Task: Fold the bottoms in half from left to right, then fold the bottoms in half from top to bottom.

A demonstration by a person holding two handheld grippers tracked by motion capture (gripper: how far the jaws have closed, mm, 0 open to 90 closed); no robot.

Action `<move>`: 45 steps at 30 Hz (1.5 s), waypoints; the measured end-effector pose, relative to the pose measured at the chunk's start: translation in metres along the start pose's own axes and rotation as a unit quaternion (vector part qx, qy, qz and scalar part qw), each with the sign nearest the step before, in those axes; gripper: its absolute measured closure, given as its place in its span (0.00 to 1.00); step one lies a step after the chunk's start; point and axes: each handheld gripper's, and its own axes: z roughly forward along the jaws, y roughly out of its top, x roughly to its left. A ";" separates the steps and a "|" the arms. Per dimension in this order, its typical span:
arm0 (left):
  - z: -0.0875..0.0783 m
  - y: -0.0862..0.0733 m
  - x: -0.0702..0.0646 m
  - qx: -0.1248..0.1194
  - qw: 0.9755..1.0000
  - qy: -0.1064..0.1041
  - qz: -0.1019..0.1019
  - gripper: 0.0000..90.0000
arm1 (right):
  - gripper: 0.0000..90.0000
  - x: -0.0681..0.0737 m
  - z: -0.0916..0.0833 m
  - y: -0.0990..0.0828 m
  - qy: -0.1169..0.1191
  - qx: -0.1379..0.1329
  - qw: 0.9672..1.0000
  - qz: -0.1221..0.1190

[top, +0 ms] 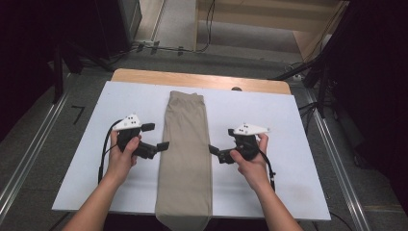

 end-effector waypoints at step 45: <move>0.122 0.039 0.138 0.104 0.975 0.142 -0.138 0.80 | 0.95 -0.104 0.179 0.082 -0.078 0.054 0.994 0.061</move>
